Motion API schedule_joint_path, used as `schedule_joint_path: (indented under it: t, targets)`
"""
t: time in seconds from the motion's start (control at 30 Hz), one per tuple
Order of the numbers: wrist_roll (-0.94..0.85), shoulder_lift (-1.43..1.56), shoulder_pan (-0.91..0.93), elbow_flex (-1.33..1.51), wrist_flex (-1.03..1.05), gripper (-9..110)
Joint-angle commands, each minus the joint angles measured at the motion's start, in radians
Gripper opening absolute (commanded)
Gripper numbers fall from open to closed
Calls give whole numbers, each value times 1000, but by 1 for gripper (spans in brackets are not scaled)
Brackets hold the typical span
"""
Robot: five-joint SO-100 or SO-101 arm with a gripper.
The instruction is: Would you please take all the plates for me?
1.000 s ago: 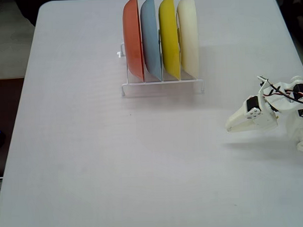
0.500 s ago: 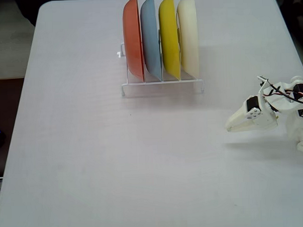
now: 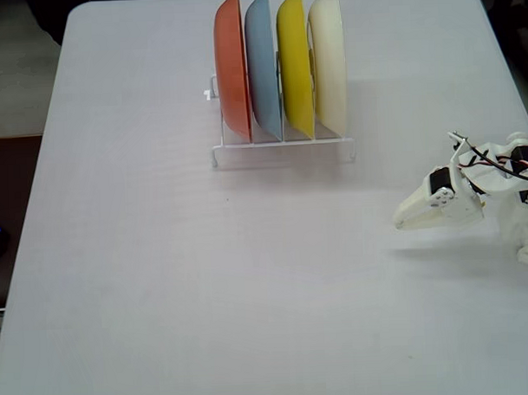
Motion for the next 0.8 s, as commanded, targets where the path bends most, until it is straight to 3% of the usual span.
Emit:
schedule_joint_path:
  t: [0.0,0.2,0.47,0.77]
  targets:
    - [38,21,8,-8,-41,0]
    - [-15,21,48,-206,0,-1]
    - [-268,-202,255,-704,181,-1]
    - [-643,-514,468,-1028,184,4]
